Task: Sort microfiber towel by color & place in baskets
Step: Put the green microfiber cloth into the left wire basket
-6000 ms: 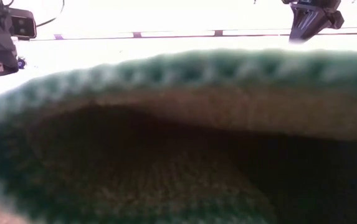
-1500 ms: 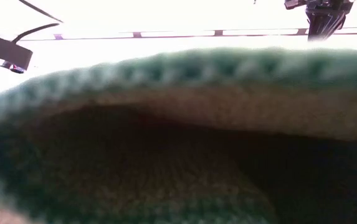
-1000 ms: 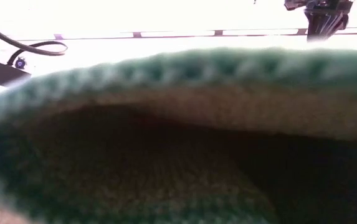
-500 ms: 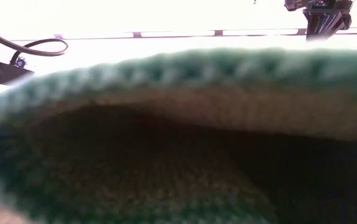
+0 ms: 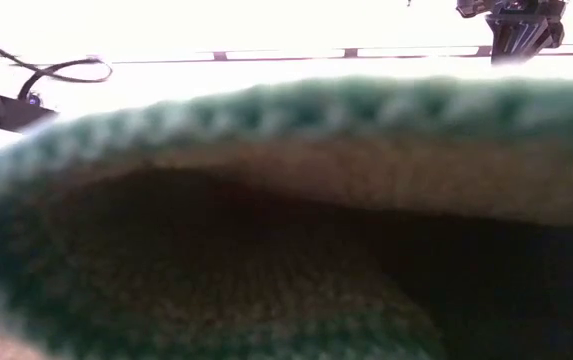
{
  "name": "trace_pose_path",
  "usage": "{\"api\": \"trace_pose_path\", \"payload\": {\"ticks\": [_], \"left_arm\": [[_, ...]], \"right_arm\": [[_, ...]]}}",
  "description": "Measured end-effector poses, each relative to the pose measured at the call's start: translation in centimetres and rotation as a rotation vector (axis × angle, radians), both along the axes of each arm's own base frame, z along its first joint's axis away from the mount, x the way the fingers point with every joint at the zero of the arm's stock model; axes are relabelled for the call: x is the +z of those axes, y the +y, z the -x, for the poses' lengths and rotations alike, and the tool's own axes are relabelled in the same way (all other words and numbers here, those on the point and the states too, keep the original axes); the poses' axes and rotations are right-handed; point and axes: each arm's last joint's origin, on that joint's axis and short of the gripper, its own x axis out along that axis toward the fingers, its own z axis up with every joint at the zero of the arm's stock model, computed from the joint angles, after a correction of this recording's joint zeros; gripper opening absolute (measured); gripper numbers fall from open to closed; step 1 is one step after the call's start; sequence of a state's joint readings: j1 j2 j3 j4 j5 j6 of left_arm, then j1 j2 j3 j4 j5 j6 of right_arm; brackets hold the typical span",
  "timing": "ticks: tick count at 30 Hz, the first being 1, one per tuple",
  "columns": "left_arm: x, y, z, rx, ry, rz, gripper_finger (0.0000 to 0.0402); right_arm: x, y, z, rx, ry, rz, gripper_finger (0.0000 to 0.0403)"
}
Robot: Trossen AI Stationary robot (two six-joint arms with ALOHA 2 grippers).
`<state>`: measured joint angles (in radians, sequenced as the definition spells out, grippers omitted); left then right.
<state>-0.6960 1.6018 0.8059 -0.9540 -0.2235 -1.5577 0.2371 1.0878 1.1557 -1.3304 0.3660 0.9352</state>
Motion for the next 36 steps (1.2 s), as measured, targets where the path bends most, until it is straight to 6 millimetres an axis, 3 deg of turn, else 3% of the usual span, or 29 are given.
{"api": "trace_pose_path", "payload": {"ticks": [6, 22, 30, 36], "left_arm": [[2.5, -1.1, -1.3, -0.056, -0.014, 0.012, 0.0001], [12.1, -1.2, -2.5, -0.137, -0.047, -0.269, 0.0000], [16.8, -0.8, -3.4, -0.198, -0.270, -0.358, 0.0000], [19.7, 0.8, -3.8, -0.230, -0.358, -0.412, 0.0000]], "right_arm": [[0.0, 0.0, 0.0, 0.000, -0.001, 0.000, 0.0068], [0.0, 0.0, 0.0, -0.002, -0.004, -0.001, 0.0068], [0.0, 0.0, -0.1, -0.029, -0.017, 0.011, 0.0068], [0.1, -0.2, -0.1, -0.050, -0.035, 0.064, 0.0068]]}}
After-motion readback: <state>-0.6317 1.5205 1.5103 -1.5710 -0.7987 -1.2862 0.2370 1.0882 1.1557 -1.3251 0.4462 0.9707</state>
